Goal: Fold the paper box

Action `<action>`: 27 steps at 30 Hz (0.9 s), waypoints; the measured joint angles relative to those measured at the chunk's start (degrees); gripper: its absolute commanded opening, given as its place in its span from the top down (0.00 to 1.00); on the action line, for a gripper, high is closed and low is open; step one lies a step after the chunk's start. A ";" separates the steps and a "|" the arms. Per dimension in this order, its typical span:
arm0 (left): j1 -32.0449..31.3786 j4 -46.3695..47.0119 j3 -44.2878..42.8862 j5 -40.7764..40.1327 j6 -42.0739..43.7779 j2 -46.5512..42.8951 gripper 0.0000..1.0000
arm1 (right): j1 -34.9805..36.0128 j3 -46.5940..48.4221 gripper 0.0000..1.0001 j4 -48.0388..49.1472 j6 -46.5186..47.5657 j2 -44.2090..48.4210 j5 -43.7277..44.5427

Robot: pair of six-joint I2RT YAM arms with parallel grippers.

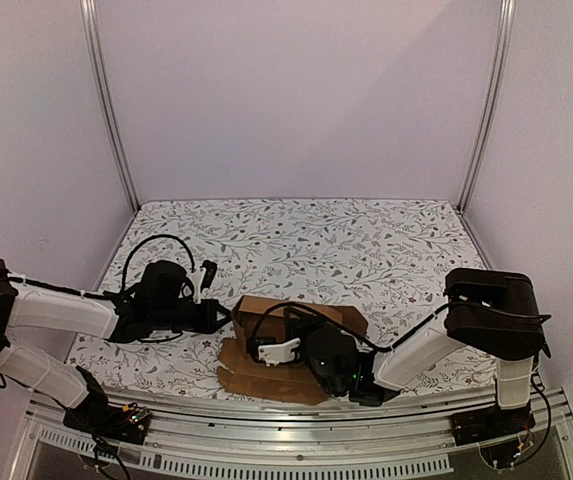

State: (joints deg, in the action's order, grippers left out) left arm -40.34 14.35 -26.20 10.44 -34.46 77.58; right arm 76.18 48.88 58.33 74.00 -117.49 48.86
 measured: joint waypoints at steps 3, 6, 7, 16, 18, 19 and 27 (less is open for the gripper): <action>-0.85 1.33 1.57 -0.57 0.55 -0.44 0.95 | 0.00 -0.31 1.00 -0.22 -0.39 0.00 0.11; -1.16 1.95 2.67 -0.90 1.05 -0.44 0.94 | 0.00 -0.63 1.00 -0.61 -0.83 0.00 0.13; -1.25 1.99 2.80 -0.98 1.38 -0.44 0.94 | 0.00 -0.68 1.00 -0.81 -1.01 0.00 0.15; -2.12 2.49 2.78 -1.20 5.11 -0.28 0.93 | 0.24 -0.74 1.00 -0.90 -2.45 0.00 0.50; -2.21 2.45 2.75 -1.22 6.03 -0.28 0.92 | 0.28 -0.74 1.00 -0.90 -2.71 0.00 0.59; -2.27 2.38 2.73 -1.31 6.56 -0.28 0.91 | 0.31 -0.74 1.00 -0.90 -2.82 0.00 0.61; -3.76 0.79 2.54 -2.89 9.53 -0.31 0.87 | 0.31 -0.74 1.00 -0.90 -3.06 0.00 0.63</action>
State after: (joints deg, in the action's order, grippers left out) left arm -44.10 15.14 -23.66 7.55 -24.93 77.28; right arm 76.49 48.14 57.43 70.94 -117.49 49.50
